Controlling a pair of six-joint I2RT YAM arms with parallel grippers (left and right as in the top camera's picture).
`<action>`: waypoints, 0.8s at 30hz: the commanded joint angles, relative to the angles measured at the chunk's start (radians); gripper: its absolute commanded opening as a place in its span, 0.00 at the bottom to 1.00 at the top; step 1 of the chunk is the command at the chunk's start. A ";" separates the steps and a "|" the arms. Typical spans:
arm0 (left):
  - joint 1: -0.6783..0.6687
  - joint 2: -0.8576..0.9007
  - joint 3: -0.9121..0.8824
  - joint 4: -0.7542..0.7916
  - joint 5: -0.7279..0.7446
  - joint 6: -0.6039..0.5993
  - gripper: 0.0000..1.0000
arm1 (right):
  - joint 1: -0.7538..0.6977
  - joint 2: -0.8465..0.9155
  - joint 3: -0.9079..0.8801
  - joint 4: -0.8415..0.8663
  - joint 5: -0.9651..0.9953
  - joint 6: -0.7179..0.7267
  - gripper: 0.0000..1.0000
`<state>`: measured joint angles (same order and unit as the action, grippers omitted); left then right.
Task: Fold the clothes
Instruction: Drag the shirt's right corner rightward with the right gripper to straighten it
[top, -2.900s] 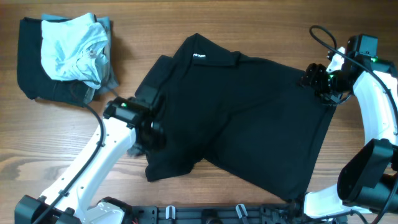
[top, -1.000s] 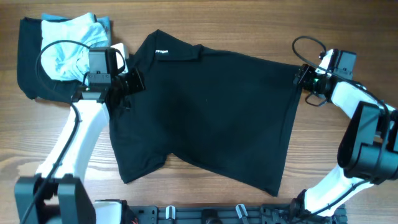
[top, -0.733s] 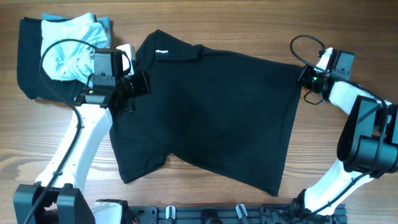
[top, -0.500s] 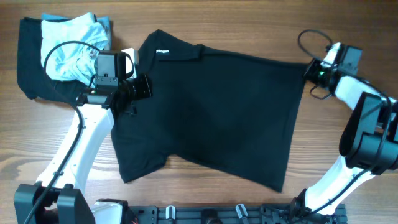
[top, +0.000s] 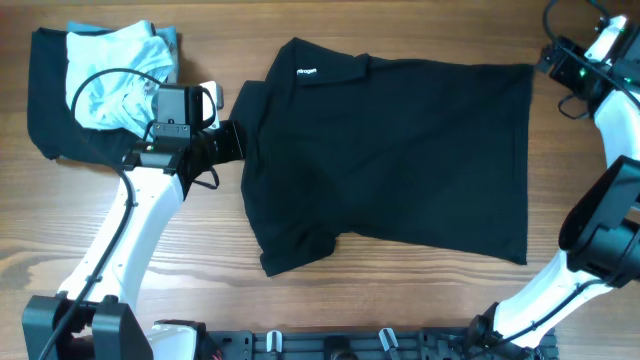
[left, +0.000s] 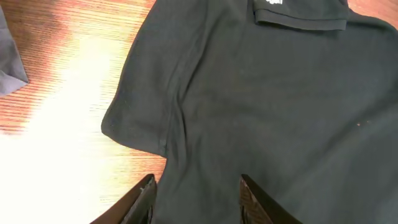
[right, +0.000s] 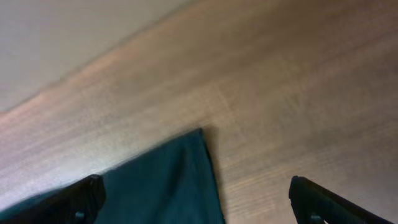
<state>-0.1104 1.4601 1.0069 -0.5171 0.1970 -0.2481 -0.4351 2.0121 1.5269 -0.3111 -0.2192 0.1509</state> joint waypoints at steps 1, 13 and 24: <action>-0.004 -0.016 -0.006 -0.011 0.001 0.010 0.44 | -0.006 -0.091 0.018 -0.074 -0.068 -0.016 1.00; -0.015 -0.014 -0.017 -0.315 -0.006 0.009 0.51 | 0.002 -0.275 0.017 -0.613 -0.234 0.133 1.00; -0.029 0.025 -0.086 -0.219 -0.034 0.009 0.42 | 0.111 -0.272 -0.144 -0.737 -0.204 0.060 0.99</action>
<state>-0.1341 1.4605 0.9657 -0.7471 0.1909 -0.2428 -0.3595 1.7332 1.4448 -1.0611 -0.4377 0.2295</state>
